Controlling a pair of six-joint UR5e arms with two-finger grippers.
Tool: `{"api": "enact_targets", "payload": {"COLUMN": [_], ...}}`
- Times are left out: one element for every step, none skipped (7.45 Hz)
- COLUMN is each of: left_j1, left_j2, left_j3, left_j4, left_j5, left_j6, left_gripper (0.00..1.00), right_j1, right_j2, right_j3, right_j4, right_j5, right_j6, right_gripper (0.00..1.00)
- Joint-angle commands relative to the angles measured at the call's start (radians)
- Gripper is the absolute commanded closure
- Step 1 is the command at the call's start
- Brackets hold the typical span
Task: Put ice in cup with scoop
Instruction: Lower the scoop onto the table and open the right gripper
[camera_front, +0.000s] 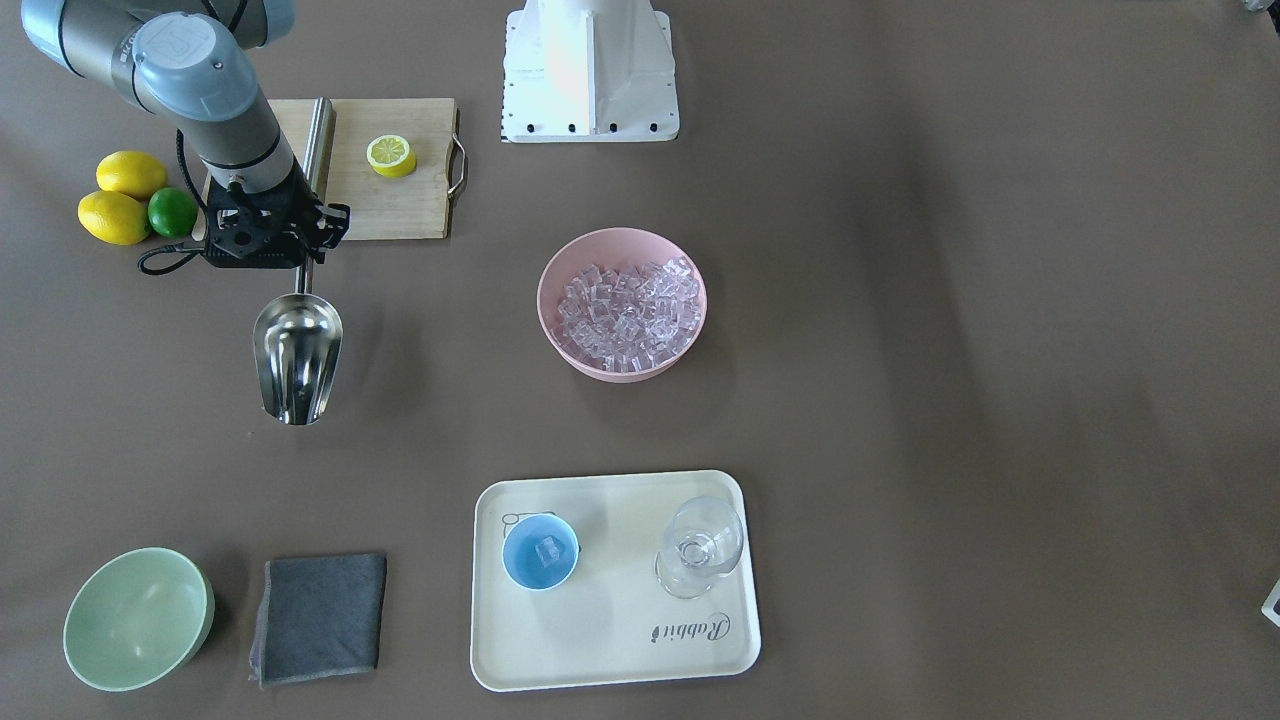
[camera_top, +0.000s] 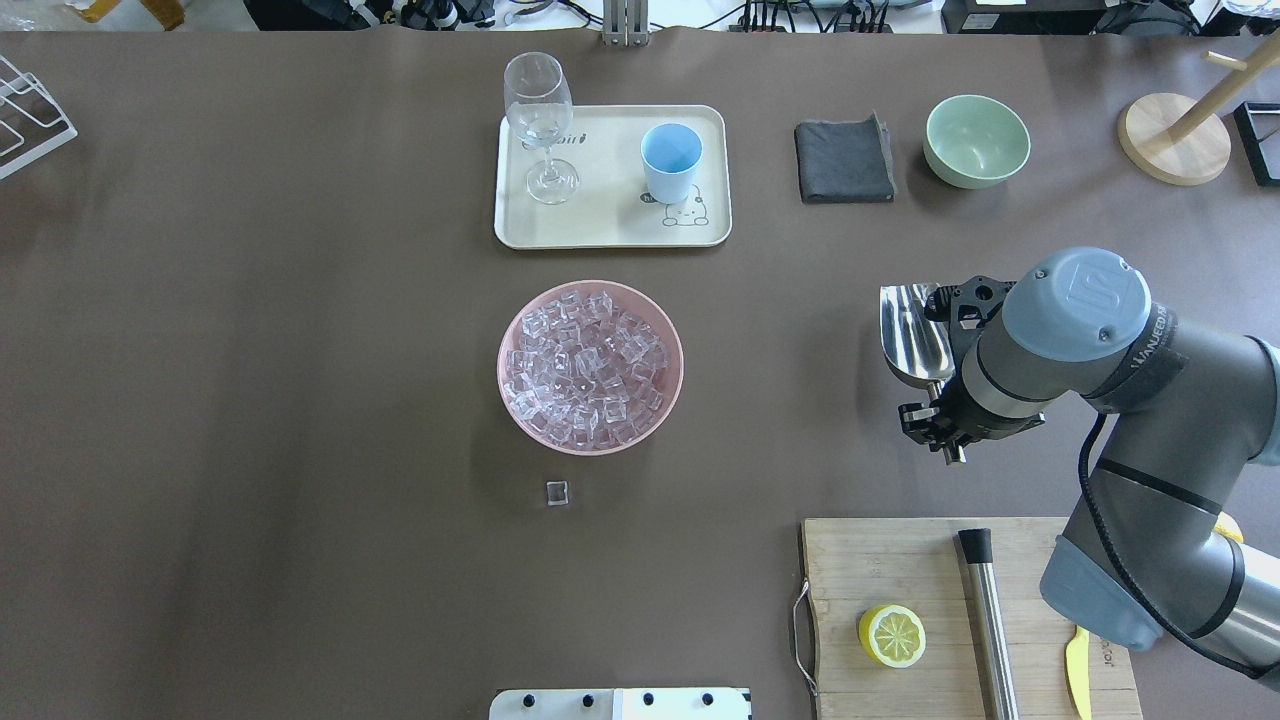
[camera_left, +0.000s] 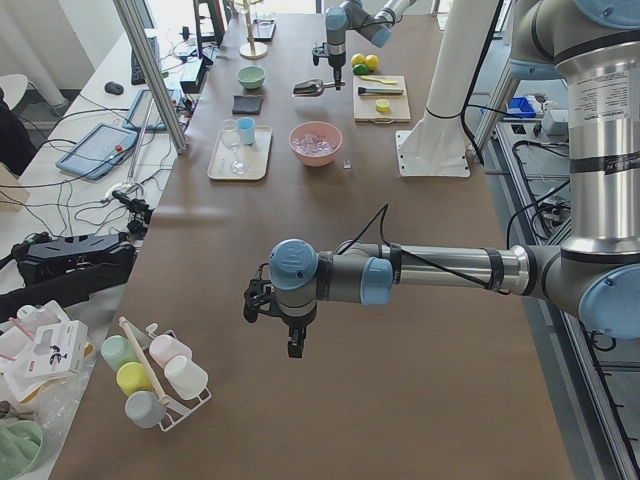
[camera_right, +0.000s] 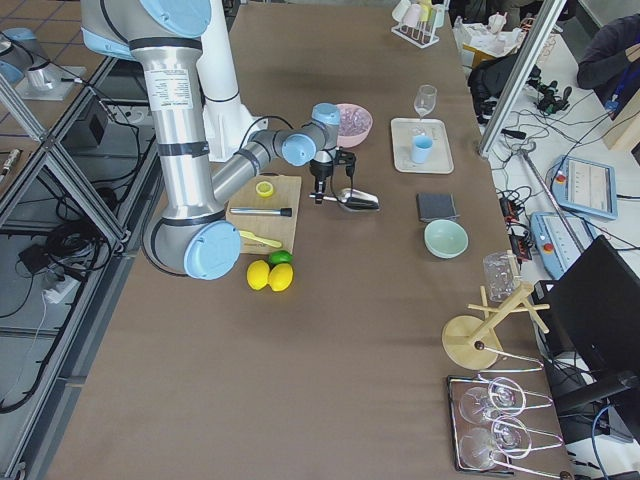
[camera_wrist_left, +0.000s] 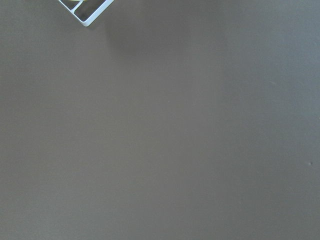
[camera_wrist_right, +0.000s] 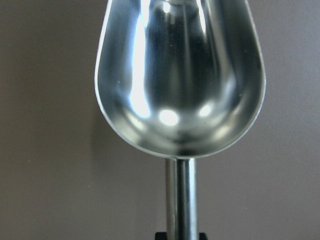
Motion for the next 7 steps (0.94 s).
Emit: {"api": "enact_targets", "payload": {"left_j1": [0.000, 0.000, 0.000, -0.002, -0.001, 0.001, 0.000], "left_j2": [-0.029, -0.028, -0.026, -0.025, -0.025, -0.025, -0.025], "left_j3": [-0.003, -0.006, -0.006, -0.006, -0.003, -0.001, -0.001], "left_j4": [0.085, 0.087, 0.087, 0.087, 0.087, 0.087, 0.087], "left_j5": [0.009, 0.006, 0.006, 0.006, 0.006, 0.006, 0.006], "left_j6": [0.008, 0.008, 0.008, 0.008, 0.008, 0.008, 0.008], "left_gripper": [0.03, 0.03, 0.03, 0.03, 0.03, 0.03, 0.03], "right_j1": [0.000, 0.000, 0.000, 0.000, 0.000, -0.003, -0.003], "right_j2": [-0.001, -0.001, -0.001, -0.001, 0.001, 0.002, 0.004], "right_j3": [-0.040, -0.054, -0.056, -0.056, -0.056, -0.061, -0.061], "right_j4": [0.062, 0.080, 0.082, 0.082, 0.082, 0.082, 0.090], "right_j5": [-0.014, -0.015, -0.018, -0.017, -0.014, -0.017, -0.017], "right_j6": [0.000, 0.000, 0.000, 0.000, 0.000, 0.000, 0.000], "right_gripper": [1.00, 1.00, 1.00, 1.00, 0.92, 0.29, 0.00]}}
